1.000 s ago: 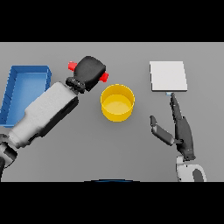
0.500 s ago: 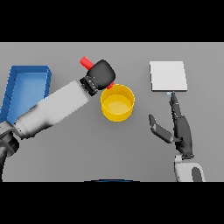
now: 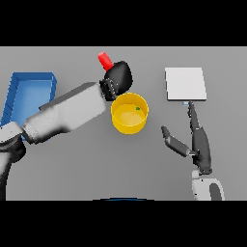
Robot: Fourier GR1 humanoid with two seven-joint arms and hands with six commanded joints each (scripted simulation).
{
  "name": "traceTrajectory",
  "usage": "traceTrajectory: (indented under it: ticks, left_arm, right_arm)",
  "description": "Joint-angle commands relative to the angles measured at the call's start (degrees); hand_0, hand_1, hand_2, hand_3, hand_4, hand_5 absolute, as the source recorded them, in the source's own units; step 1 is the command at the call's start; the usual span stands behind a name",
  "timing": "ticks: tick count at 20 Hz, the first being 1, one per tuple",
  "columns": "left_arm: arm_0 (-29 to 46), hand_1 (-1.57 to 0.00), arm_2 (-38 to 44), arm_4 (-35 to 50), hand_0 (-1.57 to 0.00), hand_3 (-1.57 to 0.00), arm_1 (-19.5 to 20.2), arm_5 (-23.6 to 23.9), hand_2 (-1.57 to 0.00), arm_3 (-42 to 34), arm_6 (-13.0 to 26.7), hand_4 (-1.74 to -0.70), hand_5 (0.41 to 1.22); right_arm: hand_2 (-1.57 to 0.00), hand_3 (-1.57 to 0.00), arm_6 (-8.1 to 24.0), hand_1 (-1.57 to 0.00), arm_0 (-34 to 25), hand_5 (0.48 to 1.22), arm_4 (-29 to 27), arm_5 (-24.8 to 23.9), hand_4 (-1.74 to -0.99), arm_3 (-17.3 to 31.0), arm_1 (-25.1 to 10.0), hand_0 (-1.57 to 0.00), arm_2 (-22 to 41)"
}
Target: Pick up the red beaker and tilt it to pour out 1 green nut into yellow bowl. Pick up the yellow bowl and place it on the metallic measuring scale.
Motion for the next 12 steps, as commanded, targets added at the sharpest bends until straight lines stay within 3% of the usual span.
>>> traceTrajectory:
  ticks: [1,7,12]
  left_arm:
    - [-0.7,-1.57,-1.1,-0.6,-1.57,-1.57,-0.7,0.1,-1.57,0.8,-0.6,-1.73,1.221]
    - [-4.1,-1.57,-6.9,-3.3,-1.57,-1.57,-0.8,1.2,-1.57,1.9,-3.8,-1.73,1.221]
    - [-9.1,-1.57,-6.3,-1.7,-1.57,-1.57,1.0,2.2,-1.57,3.3,-5.7,-1.73,1.221]
  right_arm:
    - [0.0,0.0,-0.4,0.0,-0.1,0.583,-0.2,0.0,-1.225,0.8,0.2,0.0,-0.1]
    - [0.0,0.0,-2.3,0.0,1.5,0.593,0.4,0.2,-1.209,0.3,0.0,0.0,0.6]
    - [0.0,0.0,-1.4,0.0,0.9,0.592,1.1,-0.3,-1.209,-0.2,-0.1,0.0,0.6]
